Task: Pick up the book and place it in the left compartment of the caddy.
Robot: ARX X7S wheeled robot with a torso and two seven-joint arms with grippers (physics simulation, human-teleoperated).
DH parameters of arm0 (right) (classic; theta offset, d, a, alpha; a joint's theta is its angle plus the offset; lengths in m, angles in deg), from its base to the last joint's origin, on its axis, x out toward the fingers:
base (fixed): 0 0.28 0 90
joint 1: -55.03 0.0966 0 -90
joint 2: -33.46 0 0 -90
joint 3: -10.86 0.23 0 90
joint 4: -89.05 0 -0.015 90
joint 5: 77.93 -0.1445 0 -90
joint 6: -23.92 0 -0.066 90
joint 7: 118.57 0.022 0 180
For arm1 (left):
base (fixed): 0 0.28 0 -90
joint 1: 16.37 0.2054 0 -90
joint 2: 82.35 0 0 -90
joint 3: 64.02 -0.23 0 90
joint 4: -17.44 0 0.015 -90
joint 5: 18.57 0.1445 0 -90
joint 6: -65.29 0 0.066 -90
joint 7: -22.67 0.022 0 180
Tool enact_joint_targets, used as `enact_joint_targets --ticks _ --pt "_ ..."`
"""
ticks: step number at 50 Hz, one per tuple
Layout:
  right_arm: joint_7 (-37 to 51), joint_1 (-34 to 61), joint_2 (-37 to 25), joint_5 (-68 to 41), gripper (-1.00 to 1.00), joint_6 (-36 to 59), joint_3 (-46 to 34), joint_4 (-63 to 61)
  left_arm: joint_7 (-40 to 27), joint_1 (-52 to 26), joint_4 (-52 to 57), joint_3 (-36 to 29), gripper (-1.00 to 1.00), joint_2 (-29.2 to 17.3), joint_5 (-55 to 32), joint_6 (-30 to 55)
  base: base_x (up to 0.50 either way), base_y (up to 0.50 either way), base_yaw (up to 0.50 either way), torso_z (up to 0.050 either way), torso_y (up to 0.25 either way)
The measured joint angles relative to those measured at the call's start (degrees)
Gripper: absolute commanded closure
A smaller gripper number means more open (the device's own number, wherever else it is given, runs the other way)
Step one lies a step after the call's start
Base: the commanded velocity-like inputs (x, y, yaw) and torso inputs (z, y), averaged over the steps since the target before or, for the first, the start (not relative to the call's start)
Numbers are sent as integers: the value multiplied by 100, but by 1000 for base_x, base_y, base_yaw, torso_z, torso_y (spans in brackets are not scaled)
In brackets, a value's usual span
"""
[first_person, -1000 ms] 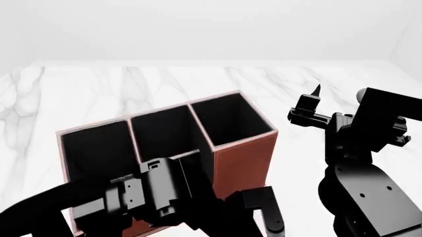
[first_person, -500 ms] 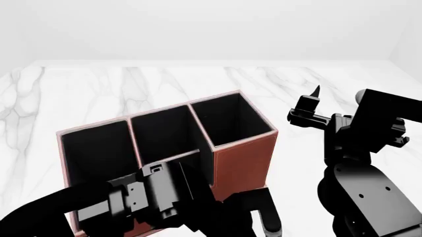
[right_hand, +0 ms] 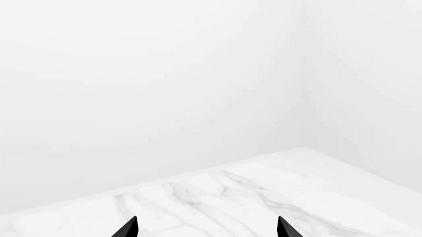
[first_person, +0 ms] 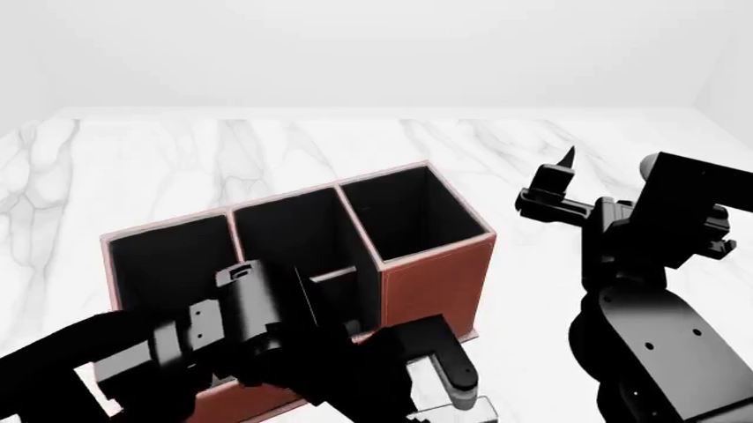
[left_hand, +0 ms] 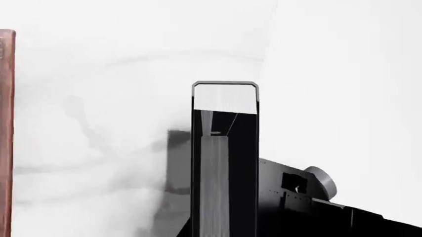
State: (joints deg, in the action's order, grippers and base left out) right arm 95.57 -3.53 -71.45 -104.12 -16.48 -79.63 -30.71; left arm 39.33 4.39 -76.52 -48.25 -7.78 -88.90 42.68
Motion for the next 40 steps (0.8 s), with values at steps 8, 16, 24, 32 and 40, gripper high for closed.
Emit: enact_joint_targets --ticks 8,16,24,32,40 --pt "21 9 -8 -4 -100 -22 -16 8 -1565 -283 728 410 100 -655 -1598 703 0 0 0 0 1" --pt "46 10 -14 -9 -100 -35 -39 14 -3034 -997 1334 582 100 -1318 -3484 888 0 0 0 0 1" --pt "69 32 -29 -17 -100 -26 -60 22 -4203 -2098 1643 598 100 -1931 -5292 688 0 0 0 0 1" --pt "103 64 -31 -25 -100 -15 -83 31 -5057 -3377 1315 461 100 -2309 -6695 532 0 0 0 0 0" --pt "135 85 -34 -33 -100 -17 -91 40 -5880 -4405 867 95 100 -2561 -7722 314 0 0 0 0 1"
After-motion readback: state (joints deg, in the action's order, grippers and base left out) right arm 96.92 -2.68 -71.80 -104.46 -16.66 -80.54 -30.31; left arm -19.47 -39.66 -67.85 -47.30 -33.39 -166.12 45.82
